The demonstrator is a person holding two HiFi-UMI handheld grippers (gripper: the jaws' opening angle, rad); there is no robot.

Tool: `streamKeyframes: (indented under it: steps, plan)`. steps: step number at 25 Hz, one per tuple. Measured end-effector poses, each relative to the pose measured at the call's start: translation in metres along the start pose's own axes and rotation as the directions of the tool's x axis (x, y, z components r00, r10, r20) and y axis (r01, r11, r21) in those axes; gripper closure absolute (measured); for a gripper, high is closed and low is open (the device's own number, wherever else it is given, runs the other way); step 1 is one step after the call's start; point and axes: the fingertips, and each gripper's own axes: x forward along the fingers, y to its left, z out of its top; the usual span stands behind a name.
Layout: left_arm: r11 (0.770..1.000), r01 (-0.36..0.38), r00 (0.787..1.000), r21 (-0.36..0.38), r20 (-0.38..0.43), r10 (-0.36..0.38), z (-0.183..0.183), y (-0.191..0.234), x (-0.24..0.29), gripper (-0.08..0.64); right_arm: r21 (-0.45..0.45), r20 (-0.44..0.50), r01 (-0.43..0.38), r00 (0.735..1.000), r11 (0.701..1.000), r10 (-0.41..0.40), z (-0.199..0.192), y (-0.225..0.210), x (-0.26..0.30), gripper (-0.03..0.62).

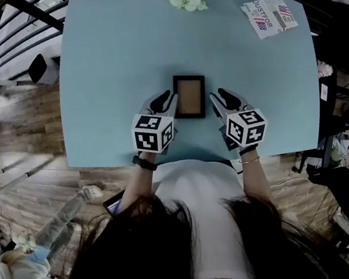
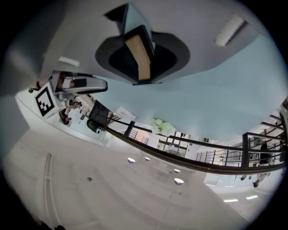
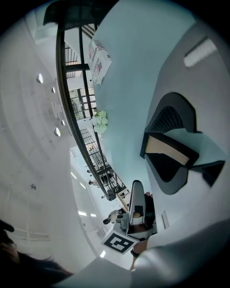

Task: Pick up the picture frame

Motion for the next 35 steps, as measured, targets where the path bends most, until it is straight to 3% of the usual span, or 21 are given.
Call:
streamKeyframes:
  steps: [15, 35]
  plan:
    - [1.0, 0.006, 0.993, -0.027, -0.119, -0.01, -0.032, 0.015, 0.04, 0.48, 0.179, -0.057, -0.009, 0.998, 0.984, 0.02, -0.04, -0.015, 0.028, 0.477]
    - [0.995, -0.08, 0.975, -0.064, -0.215, 0.064, -0.059, 0.024, 0.063, 0.465, 0.337, -0.037, -0.059, 0.996, 0.94, 0.075, -0.051, -0.018, 0.037, 0.477]
